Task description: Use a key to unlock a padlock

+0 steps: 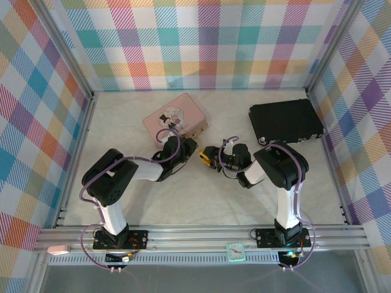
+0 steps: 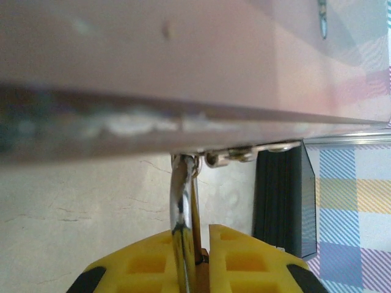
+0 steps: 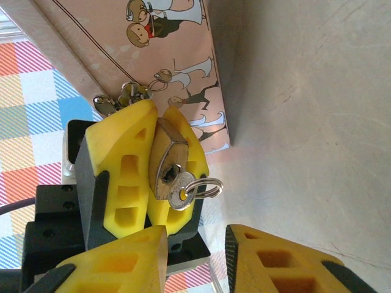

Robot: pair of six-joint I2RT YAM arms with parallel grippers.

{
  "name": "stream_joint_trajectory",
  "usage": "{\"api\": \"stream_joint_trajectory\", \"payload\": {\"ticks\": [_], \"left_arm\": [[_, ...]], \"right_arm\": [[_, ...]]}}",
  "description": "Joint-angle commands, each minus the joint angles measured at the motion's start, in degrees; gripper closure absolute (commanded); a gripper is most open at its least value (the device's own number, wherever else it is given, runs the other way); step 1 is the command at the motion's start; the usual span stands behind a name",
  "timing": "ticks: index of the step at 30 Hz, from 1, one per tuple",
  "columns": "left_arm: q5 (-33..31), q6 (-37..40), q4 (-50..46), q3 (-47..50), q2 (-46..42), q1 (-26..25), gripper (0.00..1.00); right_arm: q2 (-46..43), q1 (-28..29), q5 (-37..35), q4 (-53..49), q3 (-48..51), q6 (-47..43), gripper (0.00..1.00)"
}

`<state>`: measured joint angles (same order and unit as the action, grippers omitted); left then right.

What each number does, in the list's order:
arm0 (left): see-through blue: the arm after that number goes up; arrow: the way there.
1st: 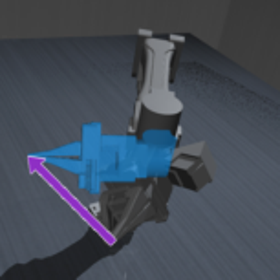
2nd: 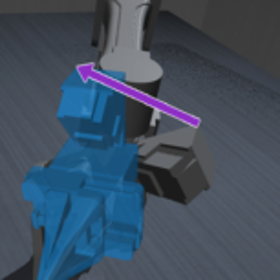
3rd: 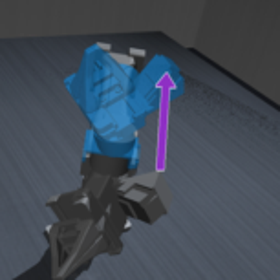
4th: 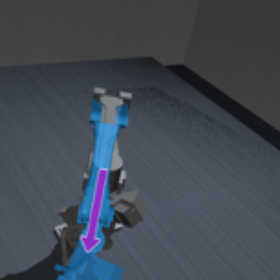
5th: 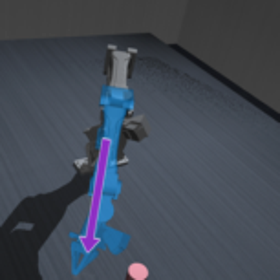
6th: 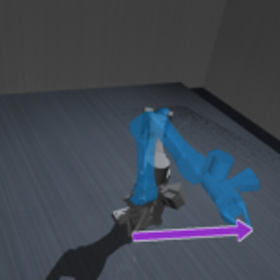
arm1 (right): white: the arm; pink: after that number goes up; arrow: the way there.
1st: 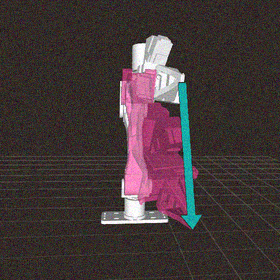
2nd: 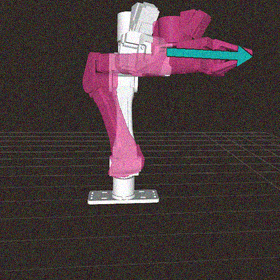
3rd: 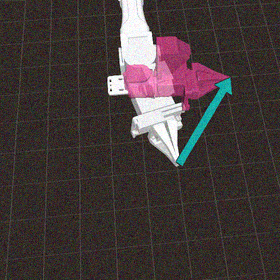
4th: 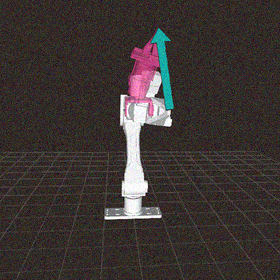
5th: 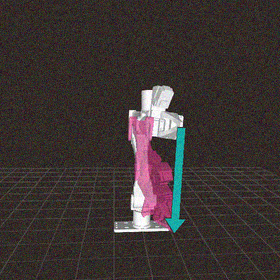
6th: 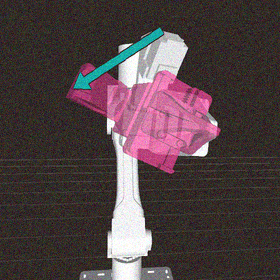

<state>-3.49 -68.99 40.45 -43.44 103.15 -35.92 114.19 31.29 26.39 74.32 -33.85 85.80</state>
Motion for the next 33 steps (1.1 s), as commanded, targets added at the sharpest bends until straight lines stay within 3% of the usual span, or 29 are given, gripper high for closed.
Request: {"api": "stream_joint_trajectory", "payload": {"ticks": [1, 7, 14, 23, 33], "left_arm": [[0.45, -2.46, 0.69, -0.93, -2.0, -0.37, 1.0], [0.72, -2.55, 0.61, -0.81, -2.58, -0.72, 1.0], [0.72, -2.47, 0.59, -0.6, -2.78, -1.34, 1.0], [0.96, -2.86, 1.0, 0.69, -2.37, -2.9, 1.0], [0.75, -1.18, 1.79, 2.01, -3.38, -3.62, 1.0]], "right_arm": [[-0.42, -0.26, -1.39, 2.11, -1.48, -2.35, 0.7], [2.8, -0.18, -0.99, 5.98, -3.74, 0.15, 0.77], [2.09, -0.13, -0.87, 5.95, -4.77, 0.76, 0.94], [1.75, 0.51, -1.73, 6.27, -7.08, 5.42, 0.86], [0.7, 0.65, -2.06, 6.28, -7.94, 9.99, 0.92]]}}
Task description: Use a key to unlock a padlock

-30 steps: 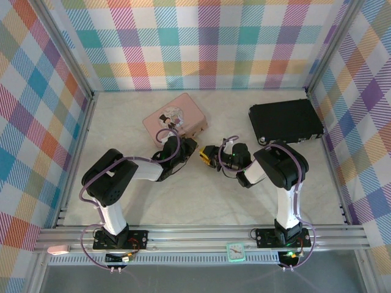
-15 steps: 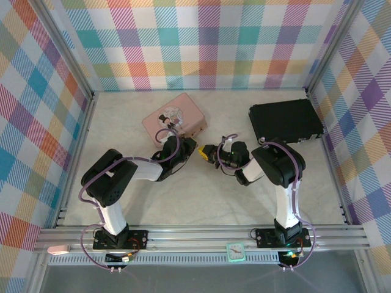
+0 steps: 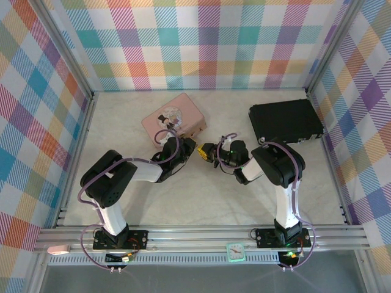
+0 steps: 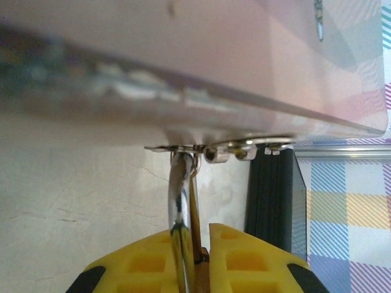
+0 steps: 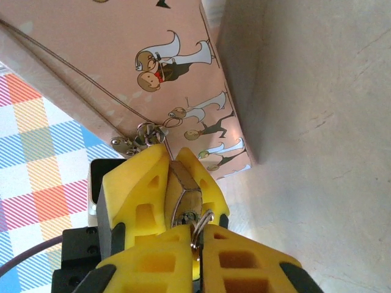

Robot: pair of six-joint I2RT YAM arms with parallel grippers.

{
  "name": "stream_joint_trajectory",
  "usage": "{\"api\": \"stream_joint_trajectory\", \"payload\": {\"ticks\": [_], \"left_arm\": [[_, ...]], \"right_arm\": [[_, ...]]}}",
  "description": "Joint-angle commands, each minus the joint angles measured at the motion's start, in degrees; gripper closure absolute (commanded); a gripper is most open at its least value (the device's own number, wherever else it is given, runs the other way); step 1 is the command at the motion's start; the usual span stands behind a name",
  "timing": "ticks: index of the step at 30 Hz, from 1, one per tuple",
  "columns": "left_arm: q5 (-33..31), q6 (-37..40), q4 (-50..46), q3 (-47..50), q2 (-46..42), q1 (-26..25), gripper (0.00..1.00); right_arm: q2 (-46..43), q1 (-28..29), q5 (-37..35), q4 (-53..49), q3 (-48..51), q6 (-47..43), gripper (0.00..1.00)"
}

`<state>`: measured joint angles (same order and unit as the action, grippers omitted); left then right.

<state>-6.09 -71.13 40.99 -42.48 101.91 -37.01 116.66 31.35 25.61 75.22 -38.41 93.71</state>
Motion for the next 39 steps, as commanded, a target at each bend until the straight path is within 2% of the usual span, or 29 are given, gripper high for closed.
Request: {"api": "stream_joint_trajectory", "payload": {"ticks": [1, 7, 9, 12, 16, 19, 21, 23, 25, 30, 34, 39], "left_arm": [[3.19, 2.0, 0.92, 1.01, -2.36, -2.62, 1.0], [3.19, 5.07, 2.73, 2.99, -2.49, -3.5, 1.0], [3.1, 4.8, 4.22, 3.71, -2.11, -3.5, 1.0], [2.96, 4.77, 5.41, 4.12, -1.75, -3.57, 1.0], [3.09, 7.16, 10.18, 4.91, -0.76, -3.43, 1.0], [3.7, 10.77, 18.73, 6.68, 1.54, -3.35, 1.0], [4.84, 13.1, 26.25, 8.1, 4.14, -3.08, 1.0], [5.55, 13.61, 34.44, 9.36, 7.71, -2.98, 1.0], [5.65, 12.26, 36.87, 8.96, 10.88, -2.88, 1.0], [2.7, 13.48, 37.05, 7.79, 12.39, -4.25, 1.0], [2.47, 12.52, 37.14, 5.83, 13.79, -4.29, 1.0], [1.24, 11.81, 36.97, 5.08, 13.46, -4.29, 1.0]], "right_arm": [[-1.98, 0.63, -1.27, 5.38, -3.42, 2.41, 0.92], [-1.95, 0.73, -0.71, 5.4, -4.56, 6.13, 0.83], [-2.04, 0.81, -1.1, 5.45, -4.48, 6.91, 0.88], [-2.31, 1.03, -1.81, 5.46, -4.31, 7.79, 1.0], [-3.46, 1.16, -2.57, 5.46, -4.1, 12.29, 1.0], [-5.94, 1.08, -3.46, 5.46, -4.04, 18.58, 1.0], [-7.51, 1.15, -3.86, 5.51, -4.63, 27.47, 1.0], [-9.34, 1.83, -7.36, 5.53, -4.65, 35.91, 1.0], [-11.38, 3.26, -12.86, 5.54, -4.95, 41.96, 1.0], [-11.64, 6.46, -18.73, 5.53, -9.45, 46.42, 1.0], [-9.38, 9.95, -25.54, 5.55, -9.29, 49.47, 1.0], [-6.89, 11.58, -26.53, 5.55, -10.22, 50.7, 1.0]]}}
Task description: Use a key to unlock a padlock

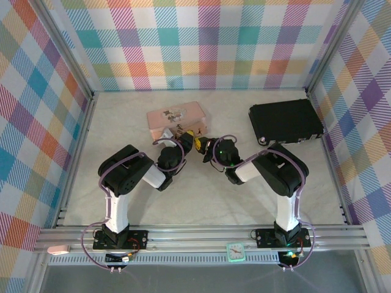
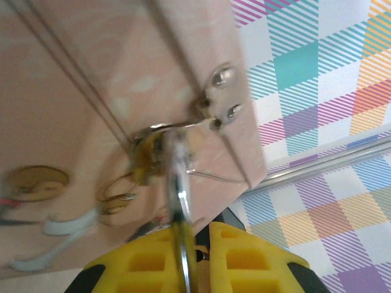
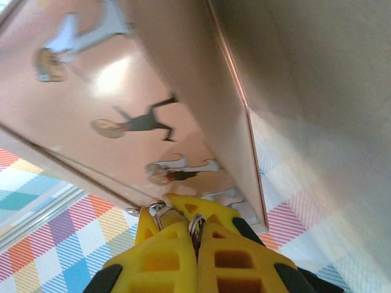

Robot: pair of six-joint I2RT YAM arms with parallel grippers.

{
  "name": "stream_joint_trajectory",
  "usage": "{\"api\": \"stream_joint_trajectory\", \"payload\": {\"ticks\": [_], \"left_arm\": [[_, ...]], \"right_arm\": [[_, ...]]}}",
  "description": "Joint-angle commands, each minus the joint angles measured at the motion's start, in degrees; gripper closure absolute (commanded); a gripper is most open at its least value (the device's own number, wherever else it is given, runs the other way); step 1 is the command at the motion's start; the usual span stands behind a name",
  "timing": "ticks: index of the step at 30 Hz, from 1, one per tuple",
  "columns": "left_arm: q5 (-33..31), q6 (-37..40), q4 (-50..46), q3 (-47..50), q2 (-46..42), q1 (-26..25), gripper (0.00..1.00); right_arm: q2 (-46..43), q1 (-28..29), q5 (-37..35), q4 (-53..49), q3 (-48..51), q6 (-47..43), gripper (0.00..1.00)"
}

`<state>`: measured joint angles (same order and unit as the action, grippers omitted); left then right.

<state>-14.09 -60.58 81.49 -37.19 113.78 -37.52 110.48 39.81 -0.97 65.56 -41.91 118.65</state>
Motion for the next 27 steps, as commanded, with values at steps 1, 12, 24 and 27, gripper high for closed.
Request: {"api": "stream_joint_trajectory", "payload": {"ticks": [1, 12, 24, 27], "left_arm": [[9.0, 1.35, -3.72, -0.17, 1.04, -3.63, 1.0], [8.72, -2.03, -7.17, 0.1, -0.06, -2.56, 1.0], [9.6, 1.08, -32.72, -1.74, -8.12, -2.38, 1.0], [9.34, 2.76, -38.16, -1.63, -9.8, -2.6, 1.0]], "right_arm": [[-0.6, 3.03, 0.12, 15.21, -6.3, 25.04, 1.0], [1.39, 0.04, 5.51, 15.04, 1.42, 8.36, 0.63], [-5.93, -6.33, 17.22, -1.1, 13.95, -24.35, 0.47], [-10.81, -7.21, 18.34, -12.33, 14.12, -32.4, 0.45]]}}
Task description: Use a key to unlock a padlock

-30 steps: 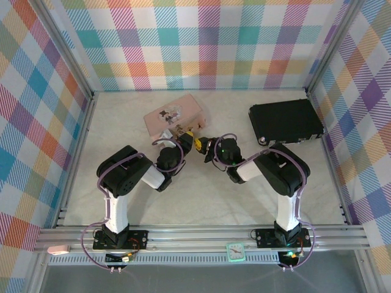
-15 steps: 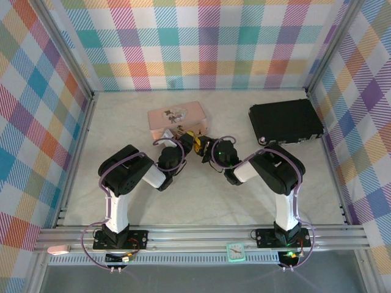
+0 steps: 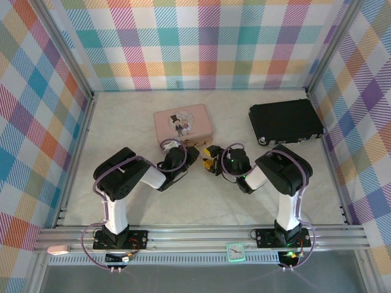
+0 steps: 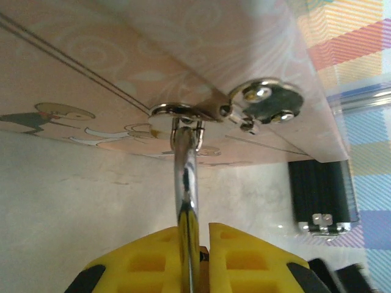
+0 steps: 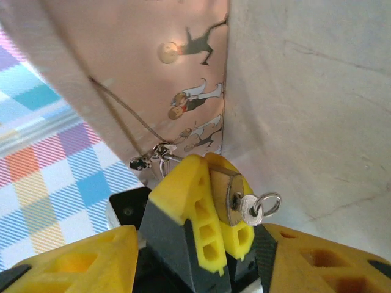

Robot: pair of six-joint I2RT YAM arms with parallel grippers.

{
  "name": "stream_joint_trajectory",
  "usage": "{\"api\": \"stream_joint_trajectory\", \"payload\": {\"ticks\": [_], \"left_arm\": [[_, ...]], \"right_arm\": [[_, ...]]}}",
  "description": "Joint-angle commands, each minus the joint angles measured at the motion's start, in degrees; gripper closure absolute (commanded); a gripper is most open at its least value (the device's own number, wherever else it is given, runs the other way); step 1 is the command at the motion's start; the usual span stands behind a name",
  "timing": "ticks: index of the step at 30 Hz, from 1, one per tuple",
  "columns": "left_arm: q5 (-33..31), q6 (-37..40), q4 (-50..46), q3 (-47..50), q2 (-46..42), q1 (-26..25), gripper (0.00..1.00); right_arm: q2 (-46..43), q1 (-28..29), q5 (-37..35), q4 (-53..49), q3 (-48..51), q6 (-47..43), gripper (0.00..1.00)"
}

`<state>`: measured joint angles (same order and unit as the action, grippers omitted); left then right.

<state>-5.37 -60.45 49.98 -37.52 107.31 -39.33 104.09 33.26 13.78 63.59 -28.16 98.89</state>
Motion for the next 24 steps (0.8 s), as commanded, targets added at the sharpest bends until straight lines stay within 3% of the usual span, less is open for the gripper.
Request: {"api": "stream_joint_trajectory", "payload": {"ticks": [1, 5, 8, 11, 18, 24], "left_arm": [[0.41, 2.84, -7.57, -1.1, -3.7, -0.8, 1.0], [0.26, 3.14, -11.46, -0.7, -4.77, -0.78, 0.91], [-0.27, 2.71, -11.96, 0.65, -6.77, -0.57, 0.72], [-1.36, 2.37, -14.58, 1.86, -10.52, 0.08, 0.59], [-2.0, 3.52, -27.22, 3.42, -22.47, 3.8, 0.37], [0.93, 6.09, -37.36, 3.15, -30.06, 11.05, 0.29]], "right_arm": [[-6.01, -0.77, 3.76, -14.21, -0.12, -15.54, 0.45], [-12.4, -0.83, 5.04, -36.61, -6.48, -31.53, 0.42], [-15.35, -0.78, 4.72, -51.07, -12.92, -43.5, 0.4], [-16.73, -0.74, 3.84, -62.24, -18.4, -53.73, 0.39], [-13.97, 1.17, 3.84, -79.82, -30.83, -72.2, 0.35], [-5.83, 9.72, -4.7, -91.89, -42.46, -85.99, 0.38]]}}
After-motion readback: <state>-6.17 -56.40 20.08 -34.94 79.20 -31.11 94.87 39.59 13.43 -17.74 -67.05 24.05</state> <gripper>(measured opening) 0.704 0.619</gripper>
